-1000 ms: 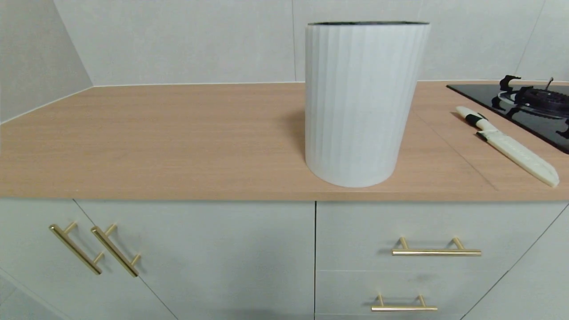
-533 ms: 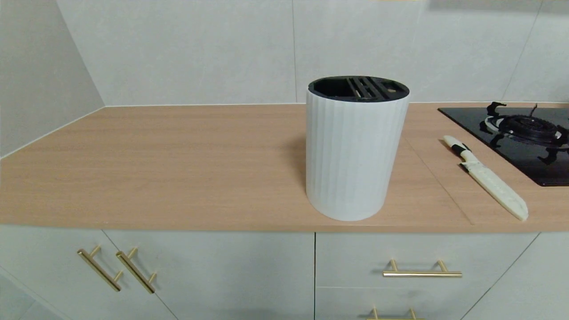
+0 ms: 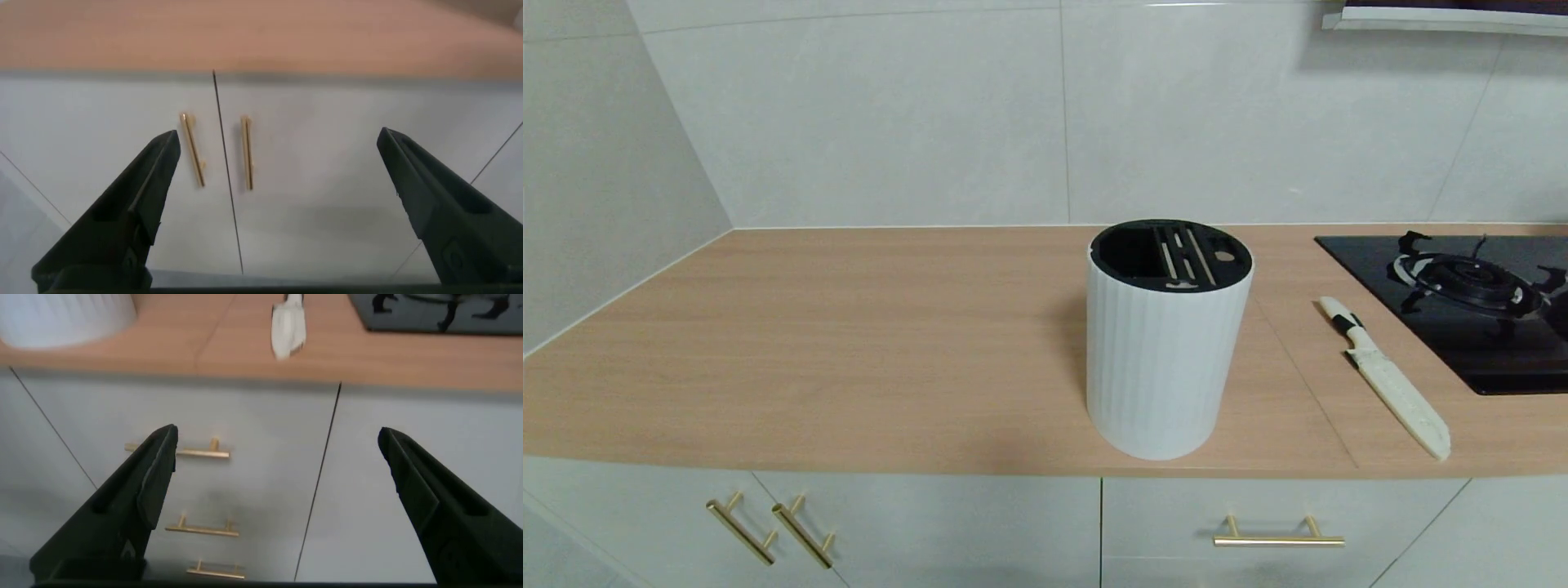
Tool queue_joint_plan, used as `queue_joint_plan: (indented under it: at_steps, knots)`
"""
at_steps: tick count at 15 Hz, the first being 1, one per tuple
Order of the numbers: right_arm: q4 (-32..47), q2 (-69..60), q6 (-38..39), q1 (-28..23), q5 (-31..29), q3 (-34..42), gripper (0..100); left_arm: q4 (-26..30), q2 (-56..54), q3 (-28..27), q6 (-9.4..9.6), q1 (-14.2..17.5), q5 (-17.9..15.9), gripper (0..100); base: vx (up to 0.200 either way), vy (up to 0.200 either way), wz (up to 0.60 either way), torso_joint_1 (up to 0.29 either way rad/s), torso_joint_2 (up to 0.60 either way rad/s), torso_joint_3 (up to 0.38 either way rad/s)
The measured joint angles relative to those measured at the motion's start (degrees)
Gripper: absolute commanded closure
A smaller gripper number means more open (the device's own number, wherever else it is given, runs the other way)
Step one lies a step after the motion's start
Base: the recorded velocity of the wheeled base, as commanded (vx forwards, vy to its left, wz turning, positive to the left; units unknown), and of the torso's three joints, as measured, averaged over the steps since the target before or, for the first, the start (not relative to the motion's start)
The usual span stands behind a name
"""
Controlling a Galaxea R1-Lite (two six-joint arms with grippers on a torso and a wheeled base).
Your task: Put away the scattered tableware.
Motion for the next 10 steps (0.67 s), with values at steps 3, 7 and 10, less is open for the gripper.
queue_joint_plan:
  at_steps: [3,7,10]
  knots:
    - [0.0,0.0,0.0,0.0,0.0,0.0,0,0.0,0.0,0.0,0.02,0.0,0.0,0,0.000,0.000,0.00,0.240,-0.52,-0.289]
    - [0.0,0.0,0.0,0.0,0.0,0.0,0,0.0,0.0,0.0,0.00,0.0,0.0,0,0.000,0.000,0.00,0.251,-0.55,-0.295]
    - [0.0,0.0,0.0,0.0,0.0,0.0,0,0.0,0.0,0.0,0.00,0.0,0.0,0,0.000,0.000,0.00,0.279,-0.59,-0.318]
